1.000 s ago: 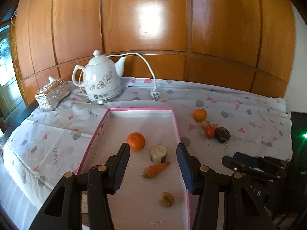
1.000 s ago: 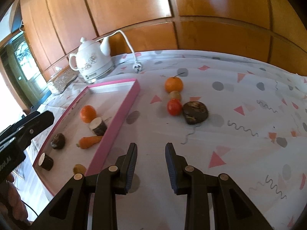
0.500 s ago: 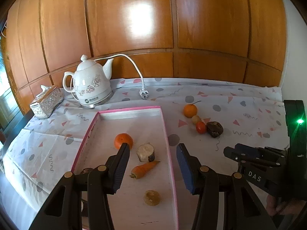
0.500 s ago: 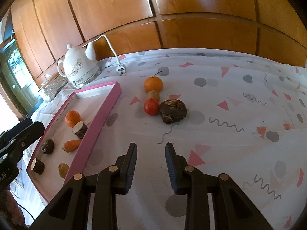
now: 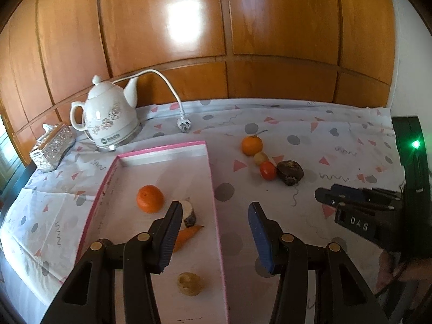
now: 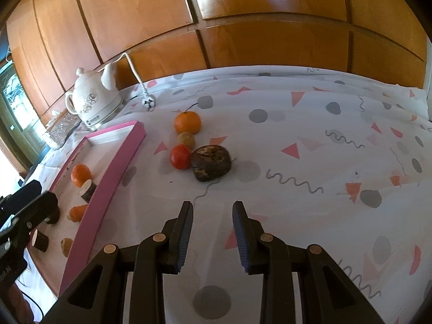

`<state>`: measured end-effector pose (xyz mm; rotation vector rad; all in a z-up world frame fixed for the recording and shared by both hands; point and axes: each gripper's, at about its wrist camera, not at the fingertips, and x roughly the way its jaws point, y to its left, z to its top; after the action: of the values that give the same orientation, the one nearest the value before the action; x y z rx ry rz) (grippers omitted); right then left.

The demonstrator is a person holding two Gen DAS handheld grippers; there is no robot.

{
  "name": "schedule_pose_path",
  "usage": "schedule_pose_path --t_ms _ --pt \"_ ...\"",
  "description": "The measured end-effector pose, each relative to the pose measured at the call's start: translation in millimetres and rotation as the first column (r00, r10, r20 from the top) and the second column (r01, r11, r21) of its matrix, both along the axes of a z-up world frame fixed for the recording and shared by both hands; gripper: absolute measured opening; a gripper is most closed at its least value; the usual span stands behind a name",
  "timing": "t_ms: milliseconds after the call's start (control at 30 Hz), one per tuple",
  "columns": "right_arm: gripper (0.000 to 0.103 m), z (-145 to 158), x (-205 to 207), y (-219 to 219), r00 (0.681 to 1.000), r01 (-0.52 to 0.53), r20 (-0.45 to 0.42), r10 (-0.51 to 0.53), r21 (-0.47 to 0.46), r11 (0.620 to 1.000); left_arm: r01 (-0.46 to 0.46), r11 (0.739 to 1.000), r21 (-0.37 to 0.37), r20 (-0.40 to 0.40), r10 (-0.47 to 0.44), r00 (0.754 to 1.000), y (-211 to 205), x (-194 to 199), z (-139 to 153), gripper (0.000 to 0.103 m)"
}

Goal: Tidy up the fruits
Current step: 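Grasp the dark brown lumpy fruit with the right tool, then grasp the red tomato with the left tool while the right tool holds the dark fruit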

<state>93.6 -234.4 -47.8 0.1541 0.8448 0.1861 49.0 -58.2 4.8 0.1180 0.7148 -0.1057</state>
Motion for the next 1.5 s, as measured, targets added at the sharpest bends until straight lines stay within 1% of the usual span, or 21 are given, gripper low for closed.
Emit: schedule_pose_path --t_ms 133,200,233,333,500,600,667,733,867,967,1000,1033,1167,1233,1400,1500 --pt "0.030 -2 8 -6 1.000 0.000 -0.006 0.000 -0.014 1.000 0.029 0.999 -0.019 -0.016 -0.029 0.999 -8 5 -3 0.052" --pt "0.033 -3 12 -8 1.000 -0.005 -0.008 0.004 -0.023 1.000 0.038 0.998 -0.041 -0.039 -0.040 0.998 -11 11 -6 0.052" --pt "0.034 -3 15 -9 1.000 -0.007 -0.008 0.007 -0.026 1.000 0.037 0.997 -0.067 -0.061 -0.041 0.997 -11 15 -8 0.052" --pt "0.034 -4 21 -9 1.000 -0.015 -0.010 0.015 -0.040 0.999 0.025 0.995 -0.101 -0.098 -0.035 0.995 -12 24 -14 0.052" --pt "0.034 -7 32 -3 0.999 -0.041 -0.019 0.040 -0.054 0.998 0.004 0.991 -0.131 -0.127 -0.021 0.992 -12 35 -19 0.051" --pt "0.042 -5 38 4 0.998 -0.066 -0.012 0.066 -0.048 0.997 -0.003 0.989 -0.149 -0.138 -0.017 0.990 -13 43 -20 0.052" --pt "0.051 -6 43 12 0.995 -0.095 -0.008 0.095 -0.063 0.994 -0.010 0.987 -0.158 -0.147 -0.014 0.989 -13 48 -21 0.051" --pt "0.051 -8 51 18 0.994 -0.113 -0.012 0.112 -0.099 0.989 -0.017 0.986 -0.168 -0.156 -0.010 0.988 -12 53 -22 0.051" --pt "0.051 -13 63 27 0.988 -0.154 -0.032 0.151 -0.139 0.978 -0.028 0.983 -0.181 -0.172 -0.003 0.985 -11 62 -25 0.051" --pt "0.051 -17 71 31 0.988 -0.157 -0.032 0.154 -0.168 0.973 -0.028 0.983 -0.182 -0.179 -0.005 0.984 -12 67 -27 0.051" --pt "0.051 -18 72 32 0.988 -0.157 -0.035 0.153 -0.177 0.972 -0.027 0.983 -0.182 -0.180 -0.007 0.984 -13 68 -27 0.051" --pt "0.046 -19 73 31 0.988 -0.154 -0.037 0.150 -0.182 0.971 -0.024 0.983 -0.181 -0.182 -0.010 0.983 -14 69 -28 0.051" --pt "0.046 -20 71 22 0.993 -0.118 -0.027 0.115 -0.157 0.980 -0.012 0.984 -0.178 -0.187 -0.022 0.982 -18 75 -31 0.051" --pt "0.046 -20 69 13 0.997 -0.079 -0.029 0.075 -0.152 0.985 -0.005 0.984 -0.176 -0.191 -0.029 0.981 -23 80 -33 0.051" --pt "0.046 -20 65 -9 0.999 -0.002 -0.032 -0.003 -0.170 0.986 0.015 0.981 -0.193 -0.206 -0.055 0.977 -35 92 -38 0.051" --pt "0.046 -20 62 -19 0.999 0.027 -0.029 -0.033 -0.176 0.984 0.012 0.979 -0.204 -0.220 -0.058 0.974 -41 102 -43 0.051"
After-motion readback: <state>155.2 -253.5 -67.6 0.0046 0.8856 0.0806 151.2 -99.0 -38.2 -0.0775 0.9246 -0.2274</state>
